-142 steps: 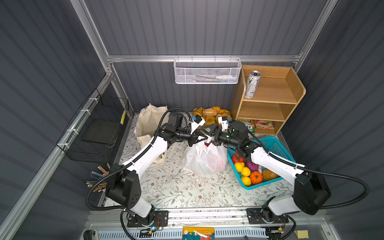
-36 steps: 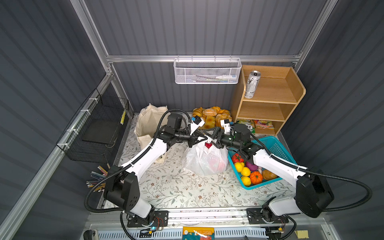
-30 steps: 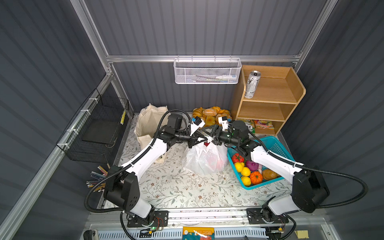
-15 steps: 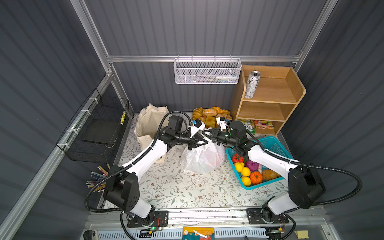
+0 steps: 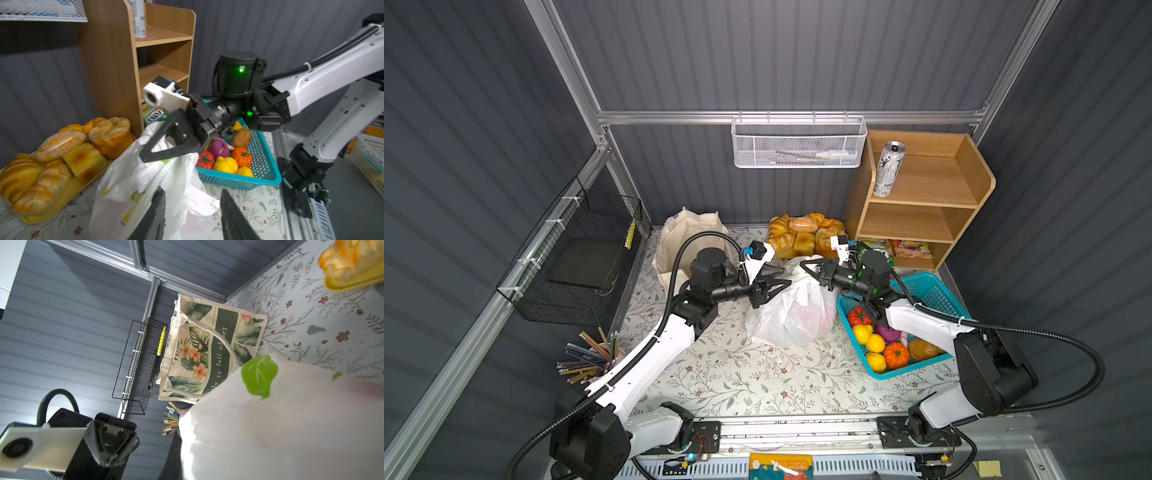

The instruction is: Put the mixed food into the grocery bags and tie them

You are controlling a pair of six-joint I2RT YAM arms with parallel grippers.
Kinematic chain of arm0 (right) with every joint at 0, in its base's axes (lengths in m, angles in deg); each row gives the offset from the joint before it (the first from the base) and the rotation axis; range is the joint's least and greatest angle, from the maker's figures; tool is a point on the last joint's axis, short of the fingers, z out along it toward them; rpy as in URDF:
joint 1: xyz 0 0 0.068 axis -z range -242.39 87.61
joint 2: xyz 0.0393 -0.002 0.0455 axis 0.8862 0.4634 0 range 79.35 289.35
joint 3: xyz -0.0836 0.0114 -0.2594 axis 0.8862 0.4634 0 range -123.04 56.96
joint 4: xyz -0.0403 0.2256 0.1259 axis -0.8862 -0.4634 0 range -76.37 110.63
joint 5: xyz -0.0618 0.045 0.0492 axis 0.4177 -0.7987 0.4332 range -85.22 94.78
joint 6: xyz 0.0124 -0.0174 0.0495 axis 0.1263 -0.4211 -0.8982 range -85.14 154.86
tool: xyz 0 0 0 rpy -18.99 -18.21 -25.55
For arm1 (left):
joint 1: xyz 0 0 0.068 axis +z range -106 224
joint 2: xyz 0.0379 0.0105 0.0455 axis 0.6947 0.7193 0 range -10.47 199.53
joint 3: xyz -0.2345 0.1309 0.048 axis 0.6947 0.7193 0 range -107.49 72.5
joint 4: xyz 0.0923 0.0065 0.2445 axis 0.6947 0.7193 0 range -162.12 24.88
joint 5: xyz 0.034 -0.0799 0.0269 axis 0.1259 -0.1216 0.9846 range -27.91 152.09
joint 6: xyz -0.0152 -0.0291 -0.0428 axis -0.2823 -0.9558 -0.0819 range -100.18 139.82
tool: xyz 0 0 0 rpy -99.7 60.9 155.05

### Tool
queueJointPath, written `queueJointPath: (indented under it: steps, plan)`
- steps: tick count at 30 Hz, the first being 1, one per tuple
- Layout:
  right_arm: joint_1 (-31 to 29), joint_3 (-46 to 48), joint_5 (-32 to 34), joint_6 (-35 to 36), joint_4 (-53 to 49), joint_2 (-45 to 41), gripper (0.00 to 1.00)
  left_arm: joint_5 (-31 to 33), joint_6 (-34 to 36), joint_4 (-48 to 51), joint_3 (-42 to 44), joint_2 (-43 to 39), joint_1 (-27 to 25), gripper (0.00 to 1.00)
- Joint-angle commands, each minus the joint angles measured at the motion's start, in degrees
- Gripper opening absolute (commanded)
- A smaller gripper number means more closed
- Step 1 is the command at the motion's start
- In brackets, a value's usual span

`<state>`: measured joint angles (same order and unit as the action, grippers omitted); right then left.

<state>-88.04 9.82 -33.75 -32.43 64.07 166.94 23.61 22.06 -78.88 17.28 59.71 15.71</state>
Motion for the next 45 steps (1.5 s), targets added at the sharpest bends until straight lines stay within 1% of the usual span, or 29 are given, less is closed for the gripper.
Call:
queueJointPath:
  steps: [1, 4, 8, 12, 13, 15, 18, 20, 21, 22, 26, 28, 32, 35, 37, 40, 42, 45]
  plan:
    - [0.41, 1.02, -3.99, 0.62, 10.57, -0.12, 0.0, 3.56, -2.29, -1.77, -0.61, 4.2, 0.43, 0.43]
    - [0.42, 1.65, -4.49, 0.58, 13.17, 0.02, 0.0, 1.26, -3.66, -3.19, -0.46, 8.83, -0.23, 0.42]
    - [0.43, 1.87, -5.41, 0.58, 14.82, 0.73, 0.0, -1.2, -5.21, -7.61, 2.82, 12.55, -3.06, 0.38]
    - [0.41, 1.7, -6.33, 0.63, 16.19, 1.2, 0.0, 0.04, -7.7, -12.43, 6.71, 14.44, -6.22, 0.31]
    - [0.38, 1.68, -6.52, 0.6, 16.25, 1.22, 0.01, 0.34, -8.05, -13.21, 7.21, 14.82, -6.79, 0.29]
    - [0.46, 1.87, -6.65, 0.5, 16.5, 1.18, 0.08, 0.24, -8.71, -14.42, 7.75, 16.13, -7.79, 0.27]
    - [0.46, 2.1, -6.57, 0.55, 16.72, 1.04, 0.13, 0.23, -8.9, -14.84, 7.96, 17.66, -8.35, 0.26]
    - [0.46, 2.46, -6.22, 0.56, 16.87, 0.74, 0.22, -0.53, -9.32, -15.78, 8.21, 18.54, -8.42, 0.25]
    - [0.44, 2.39, -6.21, 0.5, 16.85, 0.74, 0.22, -0.86, -9.49, -15.92, 8.15, 18.9, -8.44, 0.25]
    - [0.45, 2.38, -6.26, 0.5, 16.85, 0.78, 0.22, -0.98, -9.59, -16.0, 8.22, 19.03, -8.44, 0.25]
    - [0.6, 3.37, -6.42, 0.56, 17.23, 0.92, 0.07, 0.47, -10.24, -17.07, 9.16, 16.21, -8.2, 0.28]
    - [0.85, 4.35, -6.46, 0.53, 17.6, 0.78, 0.0, 1.87, -9.74, -15.1, 8.82, 13.39, -7.61, 0.3]
    - [1.05, 5.36, -7.39, 0.54, 18.31, 0.65, 0.0, 3.1, -10.13, -12.4, 8.89, 6.68, -3.81, 0.33]
    - [1.3, 5.66, -8.6, 0.54, 19.01, 0.64, 0.0, 1.84, -12.09, -12.12, 9.27, 2.16, -0.38, 0.36]
    - [1.4, 5.82, -9.23, 0.55, 19.63, 0.8, 0.0, 0.86, -13.21, -11.35, 8.56, 0.71, 1.16, 0.37]
    - [1.44, 5.99, -10.63, 0.55, 21.21, 1.02, 0.0, -0.1, -13.6, -9.24, 5.67, 1.28, 1.49, 0.38]
    - [1.45, 6.02, -11.64, 0.51, 22.58, 1.17, 0.0, -2.09, -15.65, -9.89, 3.42, 3.65, 1.49, 0.38]
    - [1.44, 6.16, -12.54, 0.5, 23.65, 1.19, 0.0, -5.79, -20.1, -15.77, 2.51, 7.4, 1.49, 0.38]
